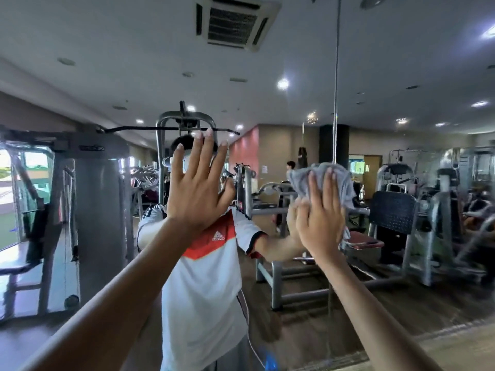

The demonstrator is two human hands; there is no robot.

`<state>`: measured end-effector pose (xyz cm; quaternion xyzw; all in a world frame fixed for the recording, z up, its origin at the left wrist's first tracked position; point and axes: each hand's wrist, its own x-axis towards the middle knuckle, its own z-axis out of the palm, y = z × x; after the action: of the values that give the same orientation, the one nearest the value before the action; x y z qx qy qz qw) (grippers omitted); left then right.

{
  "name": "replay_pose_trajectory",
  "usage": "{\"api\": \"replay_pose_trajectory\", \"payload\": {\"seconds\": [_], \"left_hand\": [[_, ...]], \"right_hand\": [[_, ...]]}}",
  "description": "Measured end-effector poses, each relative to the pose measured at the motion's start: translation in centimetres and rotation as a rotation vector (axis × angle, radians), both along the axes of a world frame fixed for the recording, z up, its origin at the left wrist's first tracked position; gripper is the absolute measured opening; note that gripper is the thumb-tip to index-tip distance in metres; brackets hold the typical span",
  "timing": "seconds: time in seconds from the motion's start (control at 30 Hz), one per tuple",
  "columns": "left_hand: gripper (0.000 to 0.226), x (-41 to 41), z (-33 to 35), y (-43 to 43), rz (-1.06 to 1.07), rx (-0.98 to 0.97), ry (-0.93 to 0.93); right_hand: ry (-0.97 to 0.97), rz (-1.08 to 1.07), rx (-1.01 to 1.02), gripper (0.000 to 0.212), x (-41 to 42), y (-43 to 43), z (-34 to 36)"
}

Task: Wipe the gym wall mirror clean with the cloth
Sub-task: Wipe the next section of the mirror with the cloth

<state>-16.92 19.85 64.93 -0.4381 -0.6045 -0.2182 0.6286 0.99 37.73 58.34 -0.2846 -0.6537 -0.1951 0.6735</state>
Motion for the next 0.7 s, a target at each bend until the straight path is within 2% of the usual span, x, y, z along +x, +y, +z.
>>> {"api": "replay_pose_trajectory", "payload": {"seconds": [0.07, 0.17, 0.27, 0.4, 0.47, 0.6, 0.7], "left_hand": [[0.07, 0.0, 0.1, -0.1, -0.001, -0.004, -0.005], [0.07, -0.3, 0.2, -0.1, 0.01, -0.009, 0.009], [0.069, -0.5, 0.0, 0.0, 0.009, -0.006, 0.025], [0.068, -0.7, 0.0, 0.0, -0.009, 0.011, 0.042], [0.068, -0.6, -0.1, 0.2, -0.013, 0.029, 0.047], [0.067, -0.4, -0.2, 0.4, -0.005, 0.047, 0.045], [0.065, -0.5, -0.2, 0.2, -0.018, 0.053, 0.05]], "right_hand": [[0.121, -0.002, -0.12, 0.056, -0.7, -0.6, 4.0], [0.119, 0.044, -0.129, 0.058, -2.6, -2.3, 9.1], [-0.02, 0.024, 0.063, 0.056, -4.1, -3.6, 9.1], [-0.295, -0.029, 0.254, 0.055, -1.7, -2.3, 4.0], [-0.235, -0.033, 0.234, 0.054, -0.6, -0.9, 3.8], [0.023, -0.012, -0.016, 0.056, -0.9, -0.4, 9.1], [0.062, -0.005, -0.109, 0.059, -1.9, -1.6, 13.2]]}}
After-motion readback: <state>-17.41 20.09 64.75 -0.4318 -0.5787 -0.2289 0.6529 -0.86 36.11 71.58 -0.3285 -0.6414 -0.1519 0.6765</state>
